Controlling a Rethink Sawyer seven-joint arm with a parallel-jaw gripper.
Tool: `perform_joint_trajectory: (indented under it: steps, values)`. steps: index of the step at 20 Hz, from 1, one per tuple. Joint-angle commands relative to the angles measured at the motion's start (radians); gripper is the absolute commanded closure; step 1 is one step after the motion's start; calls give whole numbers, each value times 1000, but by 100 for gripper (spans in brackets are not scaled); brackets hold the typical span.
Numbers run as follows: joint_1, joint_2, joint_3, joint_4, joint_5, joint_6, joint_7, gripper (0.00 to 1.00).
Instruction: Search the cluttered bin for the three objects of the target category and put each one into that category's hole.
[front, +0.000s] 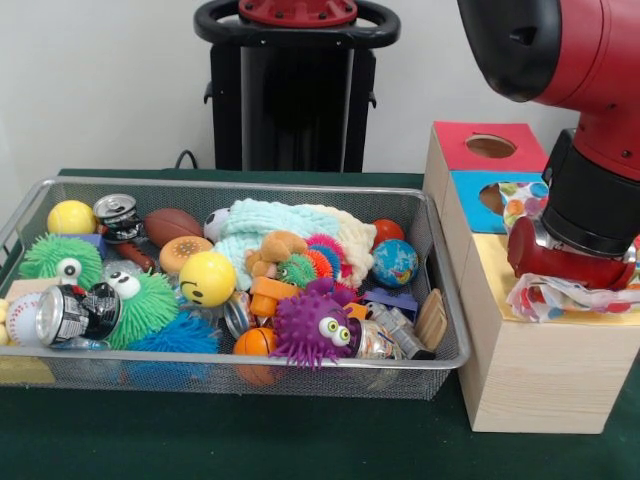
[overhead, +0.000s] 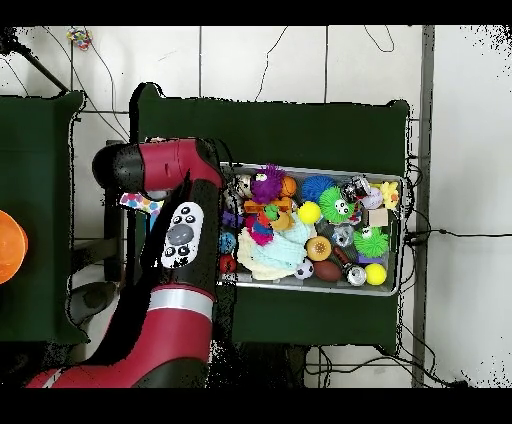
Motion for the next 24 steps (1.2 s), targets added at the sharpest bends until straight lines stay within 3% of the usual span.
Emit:
perform_joint_trajectory:
  steps: [1, 10, 19, 24]
  values:
    - [-27, -41, 77, 156, -31, -45, 73, 0]
    - [9, -207, 38, 192, -19, 91, 69, 0]
    - [26, -263, 23, 140, -16, 194, 90, 0]
    - [28, -307, 21, 151, -25, 241, 83, 0]
